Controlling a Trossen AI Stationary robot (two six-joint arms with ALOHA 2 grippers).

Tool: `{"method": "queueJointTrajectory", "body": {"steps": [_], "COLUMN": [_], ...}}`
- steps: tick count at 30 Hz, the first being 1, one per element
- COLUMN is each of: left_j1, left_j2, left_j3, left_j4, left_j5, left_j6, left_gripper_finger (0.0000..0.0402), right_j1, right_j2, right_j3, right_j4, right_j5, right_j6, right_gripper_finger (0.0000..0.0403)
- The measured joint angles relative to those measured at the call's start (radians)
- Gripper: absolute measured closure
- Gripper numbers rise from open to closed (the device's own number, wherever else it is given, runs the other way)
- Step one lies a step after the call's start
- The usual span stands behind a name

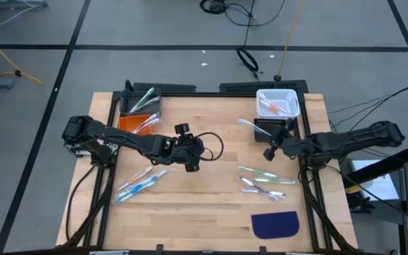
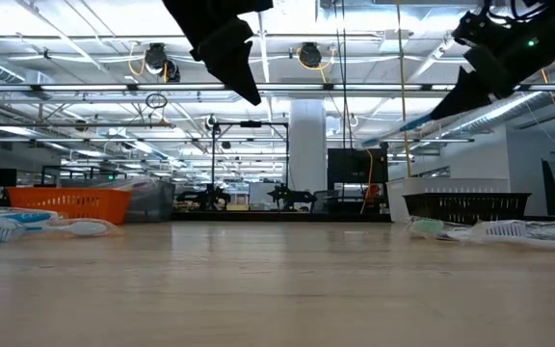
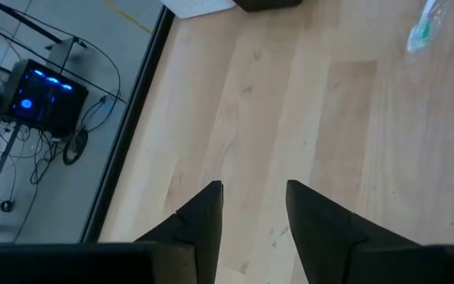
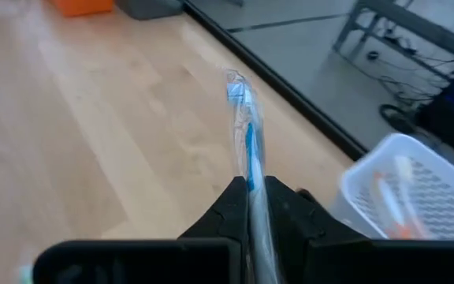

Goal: Pick & Place Toothbrushes
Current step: Put the blue toothbrush into the black bin

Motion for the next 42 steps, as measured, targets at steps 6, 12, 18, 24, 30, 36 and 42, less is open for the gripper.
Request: {"method": "queueJointTrajectory", "body": {"steps": [6,12,18,24,30,36,42], "left_j1": [0.000,0.000,0.000,0.000,0.000,0.000,0.000], "left_j2": [0.000,0.000,0.000,0.000,0.000,0.000,0.000], "left_j3": [0.000,0.000,0.000,0.000,0.000,0.000,0.000], "left_j4": [0.000,0.002,0.007,0.011,0.020,0.024,0.028], "left_j5": [0.000,0.000,0.000,0.000,0.000,0.000,0.000], "left_j6": [-0.007,-0.006,-0.006,-0.008,-0.003,-0.002,-0.002], "left_gripper_finger": [0.0259,0.0259,0.0259,0.0259,0.0259,0.0259,0.0259], "right_j1": [0.041,0.055,0.055,0.050,0.050,0.050,0.050], "right_j2": [-0.062,-0.109,-0.180,-0.215,-0.215,-0.215,-0.215], "right_j3": [0.000,-0.040,-0.115,-0.143,-0.184,-0.230,-0.231], "right_j4": [-0.180,-0.253,-0.216,-0.188,-0.182,-0.183,-0.185], "right_j5": [0.101,0.109,0.110,0.136,0.129,0.130,0.130], "right_j6": [0.140,0.195,0.223,0.215,0.255,0.298,0.301], "right_gripper_finger": [0.0386,0.0386,0.0386,0.0386,0.0386,0.0386,0.0375]}}
